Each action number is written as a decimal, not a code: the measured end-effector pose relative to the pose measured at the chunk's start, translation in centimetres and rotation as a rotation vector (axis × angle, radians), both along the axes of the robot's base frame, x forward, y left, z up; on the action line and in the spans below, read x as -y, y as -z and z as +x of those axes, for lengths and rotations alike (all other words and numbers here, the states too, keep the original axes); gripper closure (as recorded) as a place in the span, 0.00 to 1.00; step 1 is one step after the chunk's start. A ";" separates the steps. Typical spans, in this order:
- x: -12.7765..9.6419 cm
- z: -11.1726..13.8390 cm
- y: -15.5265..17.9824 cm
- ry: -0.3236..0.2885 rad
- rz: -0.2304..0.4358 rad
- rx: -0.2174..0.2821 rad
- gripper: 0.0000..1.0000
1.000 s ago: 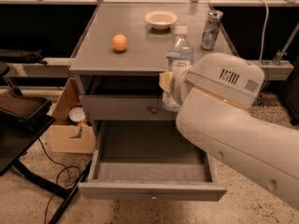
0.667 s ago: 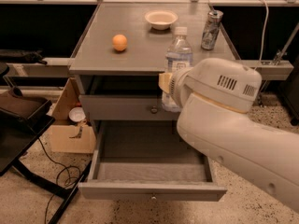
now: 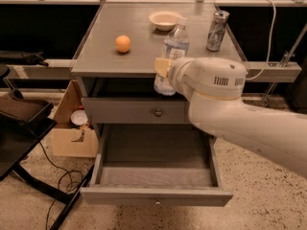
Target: Pick blue plastic bottle from middle drawer and place on counter
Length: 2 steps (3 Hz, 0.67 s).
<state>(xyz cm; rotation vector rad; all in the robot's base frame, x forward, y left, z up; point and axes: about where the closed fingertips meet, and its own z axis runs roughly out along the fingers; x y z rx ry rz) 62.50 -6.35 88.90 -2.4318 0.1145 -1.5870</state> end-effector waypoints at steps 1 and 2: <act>0.5 3.8 -0.5 0.031 0.109 0.046 1.00; 1.2 6.5 0.0 0.080 0.204 0.088 1.00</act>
Offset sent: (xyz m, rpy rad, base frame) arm 0.1015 -0.0079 0.0390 -0.1721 -0.5289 0.0745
